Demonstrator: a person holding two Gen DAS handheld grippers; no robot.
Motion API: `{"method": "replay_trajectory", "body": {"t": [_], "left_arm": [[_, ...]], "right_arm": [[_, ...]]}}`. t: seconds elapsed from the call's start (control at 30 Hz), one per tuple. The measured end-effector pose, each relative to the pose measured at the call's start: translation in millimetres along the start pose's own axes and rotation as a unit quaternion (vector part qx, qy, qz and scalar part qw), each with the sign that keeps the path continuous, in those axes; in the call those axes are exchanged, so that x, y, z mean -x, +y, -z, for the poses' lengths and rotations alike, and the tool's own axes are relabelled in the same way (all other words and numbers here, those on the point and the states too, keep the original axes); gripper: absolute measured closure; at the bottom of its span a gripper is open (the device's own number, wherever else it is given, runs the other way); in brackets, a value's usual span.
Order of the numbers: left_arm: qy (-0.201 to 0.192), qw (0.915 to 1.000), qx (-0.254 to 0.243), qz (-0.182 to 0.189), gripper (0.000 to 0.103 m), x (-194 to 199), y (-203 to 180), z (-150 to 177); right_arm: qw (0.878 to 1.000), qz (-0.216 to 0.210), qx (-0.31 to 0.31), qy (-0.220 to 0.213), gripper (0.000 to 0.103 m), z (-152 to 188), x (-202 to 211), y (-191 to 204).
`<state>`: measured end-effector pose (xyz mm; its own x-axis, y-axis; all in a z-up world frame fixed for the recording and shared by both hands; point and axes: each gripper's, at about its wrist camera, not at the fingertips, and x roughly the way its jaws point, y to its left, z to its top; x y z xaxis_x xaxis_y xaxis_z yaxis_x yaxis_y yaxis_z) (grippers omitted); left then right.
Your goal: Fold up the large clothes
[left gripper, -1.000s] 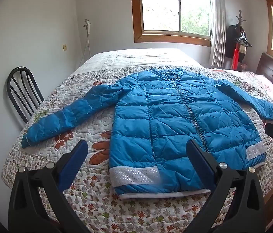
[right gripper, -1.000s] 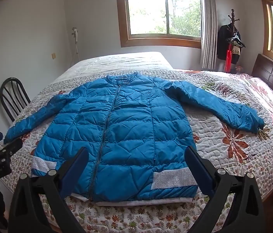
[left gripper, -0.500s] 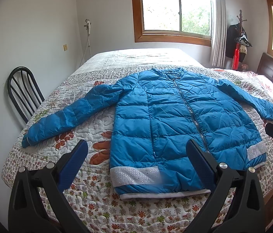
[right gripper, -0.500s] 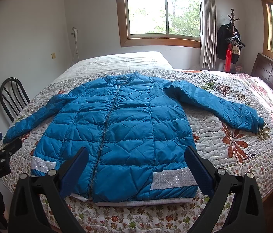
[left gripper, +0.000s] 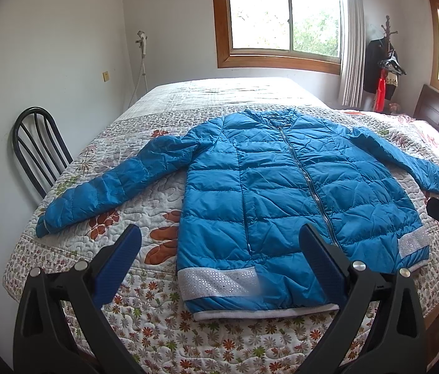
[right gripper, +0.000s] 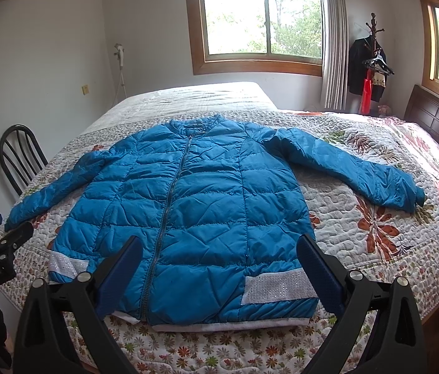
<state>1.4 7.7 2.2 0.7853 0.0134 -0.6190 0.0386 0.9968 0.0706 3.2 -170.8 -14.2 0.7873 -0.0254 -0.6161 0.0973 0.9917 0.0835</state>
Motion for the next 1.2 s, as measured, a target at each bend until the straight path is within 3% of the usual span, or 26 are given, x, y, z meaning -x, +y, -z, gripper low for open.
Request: {"method": "replay_trajectory", "body": {"t": [1.2], "left_arm": [[0.006, 1.0, -0.001, -0.004, 0.003, -11, 4, 0]], "right_arm": [[1.0, 0.0, -0.005, 0.004, 0.004, -3, -10, -4]]}}
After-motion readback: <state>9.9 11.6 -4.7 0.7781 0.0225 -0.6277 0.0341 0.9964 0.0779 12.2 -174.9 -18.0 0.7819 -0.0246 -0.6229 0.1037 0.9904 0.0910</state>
